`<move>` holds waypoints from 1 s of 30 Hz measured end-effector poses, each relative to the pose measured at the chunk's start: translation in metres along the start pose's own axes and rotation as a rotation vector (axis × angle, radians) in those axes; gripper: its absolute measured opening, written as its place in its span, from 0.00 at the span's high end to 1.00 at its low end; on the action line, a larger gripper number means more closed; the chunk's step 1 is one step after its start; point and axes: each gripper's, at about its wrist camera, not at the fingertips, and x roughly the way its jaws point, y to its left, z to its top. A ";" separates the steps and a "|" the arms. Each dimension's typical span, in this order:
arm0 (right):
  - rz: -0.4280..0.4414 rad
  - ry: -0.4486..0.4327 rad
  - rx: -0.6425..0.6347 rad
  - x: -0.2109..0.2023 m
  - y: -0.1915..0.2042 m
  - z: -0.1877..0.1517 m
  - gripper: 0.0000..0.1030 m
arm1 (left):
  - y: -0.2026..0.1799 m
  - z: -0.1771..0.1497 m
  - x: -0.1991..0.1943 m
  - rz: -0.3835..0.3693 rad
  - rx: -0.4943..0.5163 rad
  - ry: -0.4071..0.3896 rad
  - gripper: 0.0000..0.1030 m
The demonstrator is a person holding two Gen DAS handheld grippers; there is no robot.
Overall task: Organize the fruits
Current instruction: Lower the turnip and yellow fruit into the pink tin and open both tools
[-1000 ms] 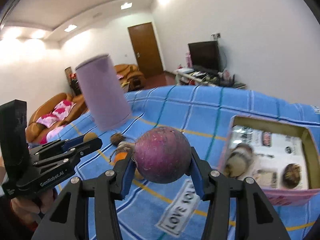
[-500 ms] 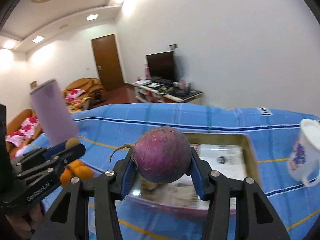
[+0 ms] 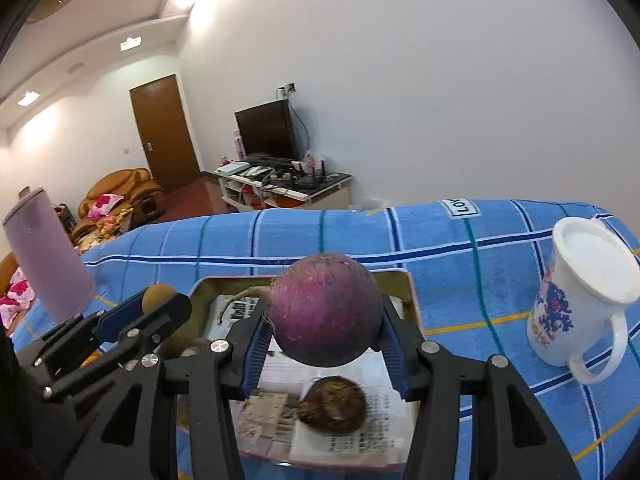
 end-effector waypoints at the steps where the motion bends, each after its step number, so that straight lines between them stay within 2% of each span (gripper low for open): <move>1: -0.015 0.006 -0.003 0.002 -0.001 0.000 0.50 | 0.000 -0.002 0.002 0.002 0.007 0.011 0.71; 5: -0.022 0.032 0.002 0.010 -0.001 -0.001 0.50 | -0.002 -0.005 0.004 0.032 0.045 -0.003 0.71; 10: -0.044 0.063 -0.023 0.022 0.000 -0.004 0.50 | -0.004 -0.008 0.015 0.015 0.028 0.040 0.71; 22: -0.039 0.143 -0.027 0.044 -0.003 -0.011 0.49 | -0.001 -0.006 0.020 0.022 0.014 0.055 0.71; 30: -0.039 0.165 -0.026 0.050 -0.004 -0.012 0.49 | -0.002 -0.006 0.023 0.024 0.016 0.068 0.71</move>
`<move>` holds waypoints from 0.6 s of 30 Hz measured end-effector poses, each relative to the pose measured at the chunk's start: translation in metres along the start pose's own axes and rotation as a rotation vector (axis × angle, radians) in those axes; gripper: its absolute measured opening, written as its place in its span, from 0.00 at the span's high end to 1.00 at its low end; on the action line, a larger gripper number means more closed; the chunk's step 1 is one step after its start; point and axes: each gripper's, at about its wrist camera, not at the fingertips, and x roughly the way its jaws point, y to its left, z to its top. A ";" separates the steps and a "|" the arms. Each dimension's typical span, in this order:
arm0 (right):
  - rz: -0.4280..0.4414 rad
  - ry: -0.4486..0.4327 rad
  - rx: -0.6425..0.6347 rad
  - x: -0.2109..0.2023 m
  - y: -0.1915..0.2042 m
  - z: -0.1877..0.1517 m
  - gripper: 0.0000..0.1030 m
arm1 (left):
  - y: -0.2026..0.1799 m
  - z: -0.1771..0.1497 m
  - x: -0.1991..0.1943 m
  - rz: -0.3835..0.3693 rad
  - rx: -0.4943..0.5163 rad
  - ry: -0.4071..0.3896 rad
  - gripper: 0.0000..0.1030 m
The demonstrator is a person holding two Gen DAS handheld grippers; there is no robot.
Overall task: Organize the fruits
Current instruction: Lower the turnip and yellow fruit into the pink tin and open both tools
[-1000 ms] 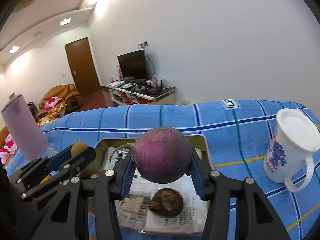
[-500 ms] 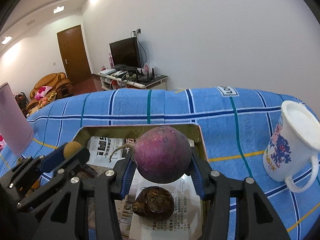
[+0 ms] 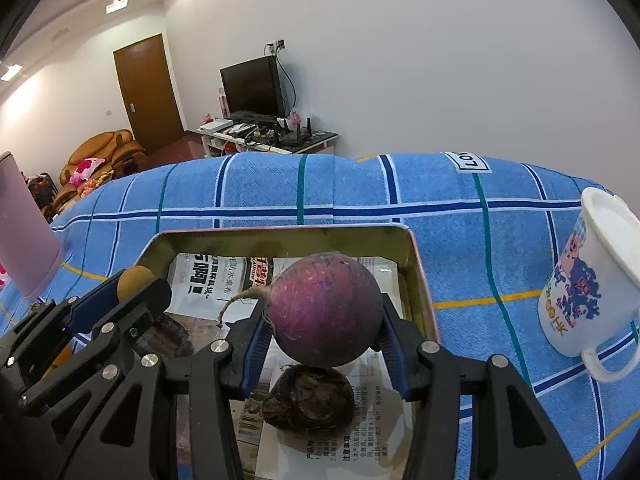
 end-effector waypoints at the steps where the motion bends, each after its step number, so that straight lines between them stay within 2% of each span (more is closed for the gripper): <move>1: -0.001 0.000 -0.001 0.000 0.000 0.000 0.49 | 0.000 0.001 0.001 -0.001 -0.001 0.002 0.71; 8: -0.019 0.002 -0.015 0.004 0.005 0.002 0.49 | 0.002 0.002 0.008 -0.003 -0.014 0.033 0.71; 18: -0.019 -0.002 -0.028 0.004 0.012 0.001 0.49 | 0.004 0.001 0.007 -0.003 -0.024 0.031 0.71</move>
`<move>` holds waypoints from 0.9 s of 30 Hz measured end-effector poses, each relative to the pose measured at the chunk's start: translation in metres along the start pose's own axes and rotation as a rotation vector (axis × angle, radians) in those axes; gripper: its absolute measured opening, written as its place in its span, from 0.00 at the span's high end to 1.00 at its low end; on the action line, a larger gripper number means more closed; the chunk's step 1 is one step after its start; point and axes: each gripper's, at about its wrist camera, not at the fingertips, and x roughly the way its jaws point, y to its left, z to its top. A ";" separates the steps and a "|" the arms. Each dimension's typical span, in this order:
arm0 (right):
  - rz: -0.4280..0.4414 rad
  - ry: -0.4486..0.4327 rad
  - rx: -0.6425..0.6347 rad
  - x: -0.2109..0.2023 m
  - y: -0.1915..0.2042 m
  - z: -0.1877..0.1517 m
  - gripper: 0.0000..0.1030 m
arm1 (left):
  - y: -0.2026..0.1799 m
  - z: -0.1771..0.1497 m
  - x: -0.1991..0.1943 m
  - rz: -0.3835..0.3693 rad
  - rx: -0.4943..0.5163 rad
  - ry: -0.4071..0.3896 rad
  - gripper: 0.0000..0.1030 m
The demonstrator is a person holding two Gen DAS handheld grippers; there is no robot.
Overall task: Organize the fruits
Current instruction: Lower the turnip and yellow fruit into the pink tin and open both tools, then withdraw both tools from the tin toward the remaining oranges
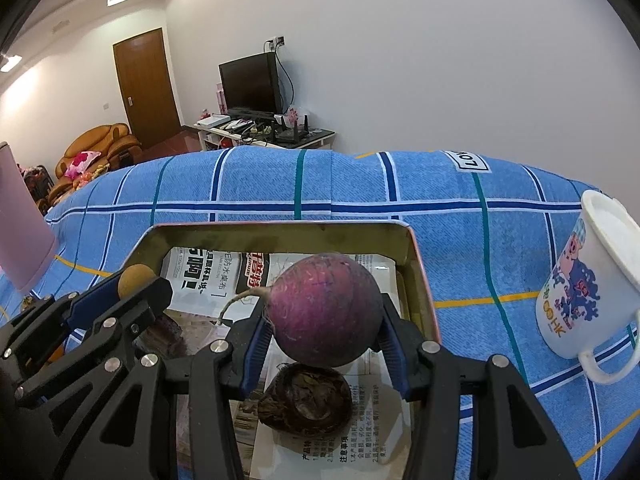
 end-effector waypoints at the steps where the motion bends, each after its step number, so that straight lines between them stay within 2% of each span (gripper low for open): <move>1: 0.003 0.000 0.003 0.000 0.000 0.000 0.48 | 0.000 0.000 -0.001 0.000 0.001 -0.003 0.71; 8: 0.023 -0.022 0.020 -0.003 -0.006 -0.001 0.46 | 0.002 -0.001 -0.002 0.002 -0.003 -0.003 0.71; 12: 0.056 -0.047 0.068 -0.011 -0.016 -0.001 0.37 | 0.001 -0.002 -0.006 0.028 0.002 -0.021 0.66; 15: 0.089 -0.069 0.123 -0.018 -0.024 -0.004 0.36 | 0.002 -0.003 -0.013 0.067 -0.004 -0.056 0.47; 17: 0.113 -0.094 0.167 -0.024 -0.032 -0.005 0.36 | 0.004 -0.004 -0.019 0.080 -0.017 -0.086 0.13; 19: 0.141 -0.125 0.217 -0.031 -0.039 -0.006 0.31 | 0.004 -0.006 -0.030 0.102 -0.020 -0.142 0.00; 21: 0.121 -0.179 0.235 -0.041 -0.042 -0.006 0.30 | -0.002 -0.008 -0.044 0.128 0.018 -0.212 0.00; 23: 0.103 -0.223 0.225 -0.049 -0.039 -0.008 0.29 | -0.009 -0.009 -0.051 0.144 0.062 -0.244 0.00; 27: 0.088 -0.265 0.218 -0.058 -0.031 -0.009 0.29 | -0.009 -0.009 -0.053 0.140 0.067 -0.237 0.00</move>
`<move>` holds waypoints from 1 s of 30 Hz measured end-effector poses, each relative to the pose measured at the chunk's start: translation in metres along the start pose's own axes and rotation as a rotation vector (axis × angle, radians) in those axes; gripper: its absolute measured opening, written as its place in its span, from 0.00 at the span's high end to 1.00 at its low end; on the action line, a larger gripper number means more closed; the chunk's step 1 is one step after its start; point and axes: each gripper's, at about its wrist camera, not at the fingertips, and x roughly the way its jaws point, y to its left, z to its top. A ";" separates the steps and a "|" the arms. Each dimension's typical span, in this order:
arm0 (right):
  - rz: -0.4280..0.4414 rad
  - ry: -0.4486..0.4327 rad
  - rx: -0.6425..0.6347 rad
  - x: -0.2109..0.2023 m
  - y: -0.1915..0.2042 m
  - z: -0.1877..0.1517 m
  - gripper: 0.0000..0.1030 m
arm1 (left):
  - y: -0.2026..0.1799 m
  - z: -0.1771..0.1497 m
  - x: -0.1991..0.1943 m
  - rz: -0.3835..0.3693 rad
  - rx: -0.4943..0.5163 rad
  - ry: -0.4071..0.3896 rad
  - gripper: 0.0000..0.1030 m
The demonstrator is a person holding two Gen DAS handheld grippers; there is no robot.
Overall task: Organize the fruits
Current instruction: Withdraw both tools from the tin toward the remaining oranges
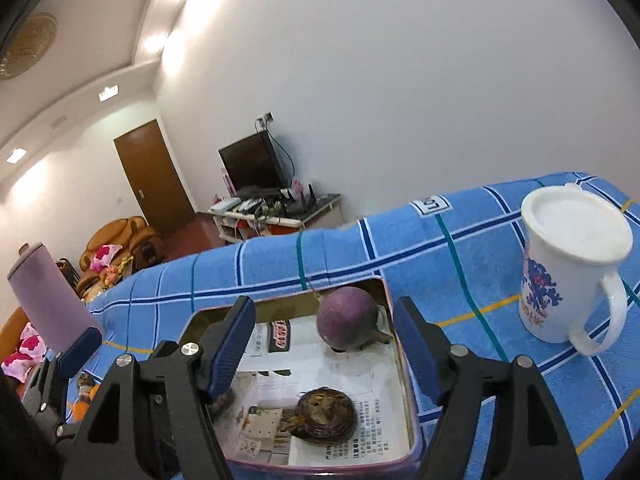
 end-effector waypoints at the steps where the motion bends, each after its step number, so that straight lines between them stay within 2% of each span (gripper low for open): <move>1: -0.007 -0.005 -0.005 -0.001 0.001 -0.001 0.29 | 0.001 0.000 0.001 0.004 0.001 0.006 0.00; 10: -0.068 -0.061 -0.011 -0.009 0.003 -0.007 0.29 | 0.012 -0.007 0.000 0.059 0.002 0.017 0.00; 15: -0.091 -0.084 -0.019 -0.012 0.007 -0.011 0.29 | 0.016 -0.010 -0.004 0.055 0.010 0.020 0.00; 20: -0.084 -0.085 -0.022 -0.012 0.011 -0.014 0.29 | 0.023 -0.013 -0.009 0.055 0.007 0.019 0.00; 25: -0.098 -0.133 -0.053 -0.023 0.019 -0.017 0.29 | 0.026 -0.017 -0.018 0.072 0.024 0.008 0.00; 30: -0.084 -0.120 -0.061 -0.022 0.022 -0.019 0.29 | 0.033 -0.019 -0.023 0.077 0.025 0.009 0.00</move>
